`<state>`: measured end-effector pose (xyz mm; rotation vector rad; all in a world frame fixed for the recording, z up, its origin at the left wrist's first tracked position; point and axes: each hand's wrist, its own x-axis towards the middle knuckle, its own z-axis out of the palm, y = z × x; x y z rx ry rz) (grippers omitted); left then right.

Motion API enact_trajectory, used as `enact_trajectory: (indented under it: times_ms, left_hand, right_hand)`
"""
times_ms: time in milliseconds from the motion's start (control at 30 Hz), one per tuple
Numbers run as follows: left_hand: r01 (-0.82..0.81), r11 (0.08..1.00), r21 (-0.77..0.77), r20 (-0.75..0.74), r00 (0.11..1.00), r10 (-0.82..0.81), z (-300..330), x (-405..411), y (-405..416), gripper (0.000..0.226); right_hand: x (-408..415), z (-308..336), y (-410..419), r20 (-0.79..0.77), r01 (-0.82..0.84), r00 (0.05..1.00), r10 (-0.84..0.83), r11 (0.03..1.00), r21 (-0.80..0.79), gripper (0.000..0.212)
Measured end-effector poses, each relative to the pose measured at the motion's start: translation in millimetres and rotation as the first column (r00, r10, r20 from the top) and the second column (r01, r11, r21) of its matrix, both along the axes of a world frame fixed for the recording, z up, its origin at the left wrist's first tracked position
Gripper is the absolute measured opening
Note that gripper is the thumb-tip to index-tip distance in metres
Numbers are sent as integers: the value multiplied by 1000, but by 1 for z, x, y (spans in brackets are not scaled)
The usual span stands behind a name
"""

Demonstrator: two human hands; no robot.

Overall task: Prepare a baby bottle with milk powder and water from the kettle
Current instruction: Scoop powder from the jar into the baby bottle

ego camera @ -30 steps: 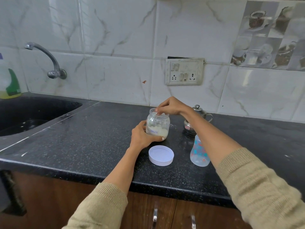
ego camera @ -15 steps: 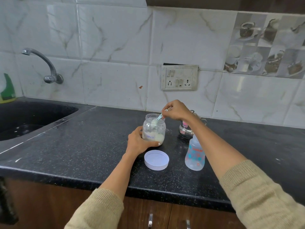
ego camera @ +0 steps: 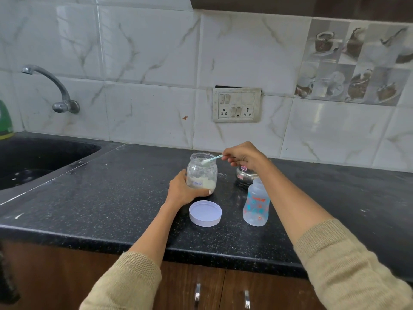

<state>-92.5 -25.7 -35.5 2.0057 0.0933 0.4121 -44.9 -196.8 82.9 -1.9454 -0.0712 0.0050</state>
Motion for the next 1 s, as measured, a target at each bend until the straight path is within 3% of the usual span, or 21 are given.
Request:
enact_trajectory:
  times_ms: [67, 200, 333, 467, 667, 1000]
  left_hand:
    - [-42, 999, 5, -26, 999, 42, 6, -5, -5, 107]
    - [-106, 991, -77, 188, 975, 118, 21, -27, -34, 96]
    - [13, 997, -75, 350, 936, 14, 29, -50, -76, 101]
    - [151, 988, 34, 165, 974, -155, 21, -62, -113, 109]
    - [165, 986, 25, -28, 986, -164, 17, -67, -135, 97]
    - [129, 992, 5, 70, 989, -129, 3, -74, -148, 59]
  right_hand:
    - [-4, 2, -5, -21, 12, 1000, -11, 998, 65, 8]
    - [-15, 12, -23, -27, 22, 999, -17, 981, 192, 9]
    - [-33, 24, -47, -26, 65, 998, -60, 957, 282, 9]
    - [-57, 25, -73, -32, 104, 995, -99, 943, 317, 10]
    - [-85, 10, -111, -67, 178, 984, -165, 929, 325, 12]
    - [-106, -12, -133, -66, 228, 974, -218, 939, 257, 7]
